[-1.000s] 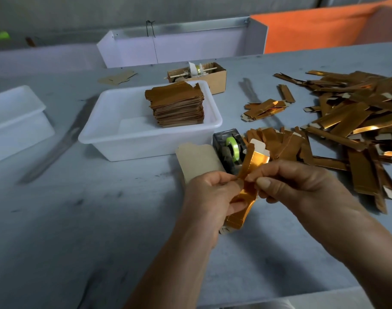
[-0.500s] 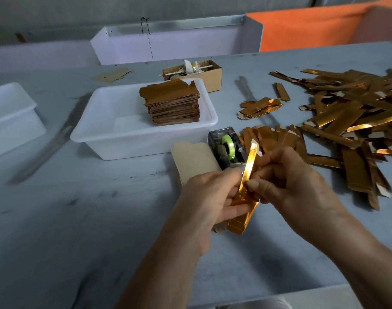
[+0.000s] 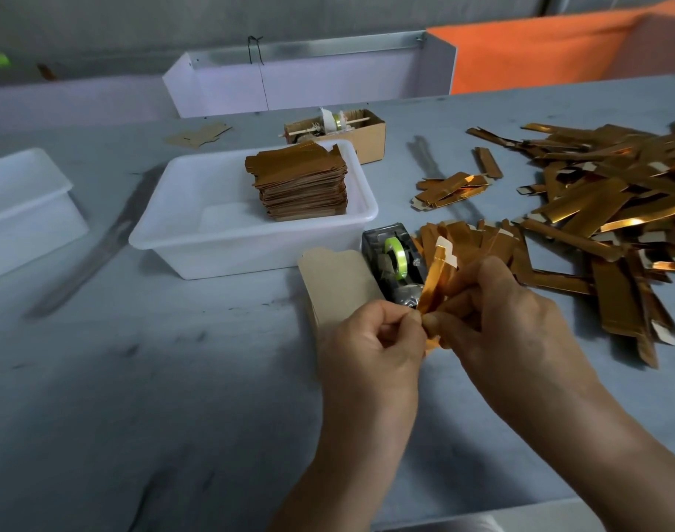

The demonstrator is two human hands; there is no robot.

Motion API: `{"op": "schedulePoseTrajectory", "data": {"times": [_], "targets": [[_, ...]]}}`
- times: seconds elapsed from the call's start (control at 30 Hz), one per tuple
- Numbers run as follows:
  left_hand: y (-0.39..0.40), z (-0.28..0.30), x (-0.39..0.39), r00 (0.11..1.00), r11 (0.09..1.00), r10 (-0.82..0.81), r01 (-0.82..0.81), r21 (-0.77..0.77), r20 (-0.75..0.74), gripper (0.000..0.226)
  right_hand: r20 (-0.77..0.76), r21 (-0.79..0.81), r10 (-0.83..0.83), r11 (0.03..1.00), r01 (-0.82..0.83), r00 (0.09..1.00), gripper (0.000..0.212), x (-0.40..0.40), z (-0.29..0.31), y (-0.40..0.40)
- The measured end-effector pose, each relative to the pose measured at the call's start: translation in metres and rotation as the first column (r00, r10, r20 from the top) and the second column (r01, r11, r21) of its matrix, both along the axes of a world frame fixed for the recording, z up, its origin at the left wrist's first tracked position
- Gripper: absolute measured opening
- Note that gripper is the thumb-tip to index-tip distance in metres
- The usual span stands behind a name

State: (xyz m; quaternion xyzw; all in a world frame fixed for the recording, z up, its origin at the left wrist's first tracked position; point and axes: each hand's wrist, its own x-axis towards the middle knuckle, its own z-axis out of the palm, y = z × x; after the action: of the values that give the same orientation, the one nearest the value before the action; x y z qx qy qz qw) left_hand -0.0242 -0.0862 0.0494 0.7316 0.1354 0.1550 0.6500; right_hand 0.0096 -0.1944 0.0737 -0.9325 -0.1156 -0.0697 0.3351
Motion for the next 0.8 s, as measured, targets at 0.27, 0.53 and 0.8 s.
{"op": "schedulePoseTrajectory", "data": {"times": [0.27,0.53,0.8], "targets": [[0.012,0.003,-0.006,1.000,1.000,0.007,-0.007,0.025,0.027,0.012,-0.080,0.118,0.022,0.993,-0.012,0.997,0.047,-0.002,-0.009,-0.006],[0.023,0.007,-0.006,0.986,0.981,-0.139,0.124,-0.148,-0.095,0.009,-0.412,0.619,0.266,0.784,0.053,0.872,0.009,-0.002,-0.016,0.002],[0.040,0.011,-0.003,0.978,0.990,-0.112,0.125,0.069,-0.176,0.034,-0.473,0.640,0.273,0.760,0.114,0.838,0.015,0.006,-0.015,0.003]]}}
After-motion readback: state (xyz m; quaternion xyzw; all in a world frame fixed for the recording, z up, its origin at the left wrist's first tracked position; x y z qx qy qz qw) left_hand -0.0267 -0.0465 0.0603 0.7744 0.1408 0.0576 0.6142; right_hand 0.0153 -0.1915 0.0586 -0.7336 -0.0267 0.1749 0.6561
